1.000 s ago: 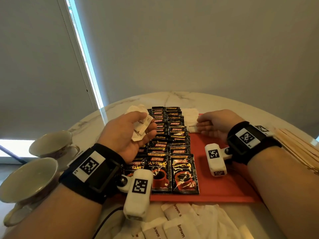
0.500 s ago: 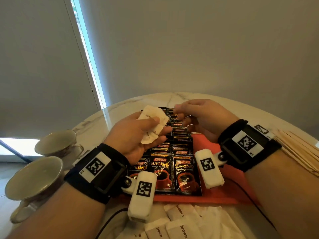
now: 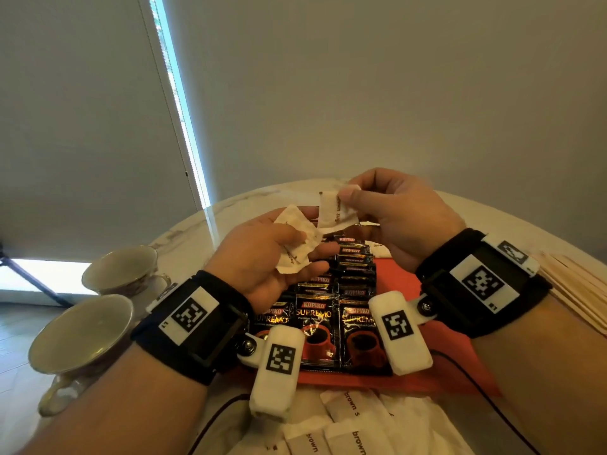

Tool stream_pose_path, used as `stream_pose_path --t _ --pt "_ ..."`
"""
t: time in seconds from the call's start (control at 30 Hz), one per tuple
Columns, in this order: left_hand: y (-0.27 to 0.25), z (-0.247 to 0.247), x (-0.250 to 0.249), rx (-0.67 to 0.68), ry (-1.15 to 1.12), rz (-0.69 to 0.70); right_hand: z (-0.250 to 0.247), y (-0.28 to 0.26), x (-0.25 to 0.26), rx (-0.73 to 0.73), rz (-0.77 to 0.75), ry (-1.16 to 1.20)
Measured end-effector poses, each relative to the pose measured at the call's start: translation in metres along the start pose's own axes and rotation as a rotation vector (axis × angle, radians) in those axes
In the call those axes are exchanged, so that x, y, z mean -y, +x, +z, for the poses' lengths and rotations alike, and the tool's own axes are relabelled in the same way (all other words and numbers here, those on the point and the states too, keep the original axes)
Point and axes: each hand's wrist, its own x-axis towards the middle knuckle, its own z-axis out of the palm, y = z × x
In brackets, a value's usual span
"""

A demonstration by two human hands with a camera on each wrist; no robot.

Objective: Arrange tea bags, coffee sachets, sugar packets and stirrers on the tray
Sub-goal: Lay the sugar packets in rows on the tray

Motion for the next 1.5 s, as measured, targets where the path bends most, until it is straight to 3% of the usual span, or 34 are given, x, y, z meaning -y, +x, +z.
stream_pose_path --t 0.13,0.27,0.37,0.53,0.73,0.97,1.17,1.33,1.5 --pt "0.004 -0.002 -0.001 -0.123 -0.005 0.046 0.002 -0.001 -0.002 0.012 -0.055 -0.036" --pt "0.0 0.001 0.002 -0.054 0.084 0.091 0.008 -0.006 -0.005 0.128 -0.099 -0.077" --pt "-0.001 0.0 0.005 0.005 0.209 0.142 0.009 -0.007 -0.008 0.132 -0.11 -0.126" --pt "-0.001 -0.002 0.004 -0.044 0.204 0.165 0.009 -0.008 -0.011 0.15 -0.066 -0.235" --pt "0.002 -0.001 0.004 -0.115 0.182 0.112 0.007 -0.002 -0.012 -0.035 -0.09 -0.262" --pt "0.002 0.0 0.004 -0.167 0.119 0.155 0.009 -0.008 -0.01 0.128 0.032 -0.261" --pt "0.005 -0.003 0.004 -0.238 0.101 0.183 0.009 -0.006 -0.006 0.03 0.007 -0.184" --pt "0.005 -0.002 0.003 -0.252 0.032 0.204 0.011 -0.009 -0.008 0.093 0.104 -0.149" --pt "0.003 -0.001 0.002 -0.218 -0.006 0.165 -0.004 -0.002 -0.005 -0.046 0.12 -0.031"
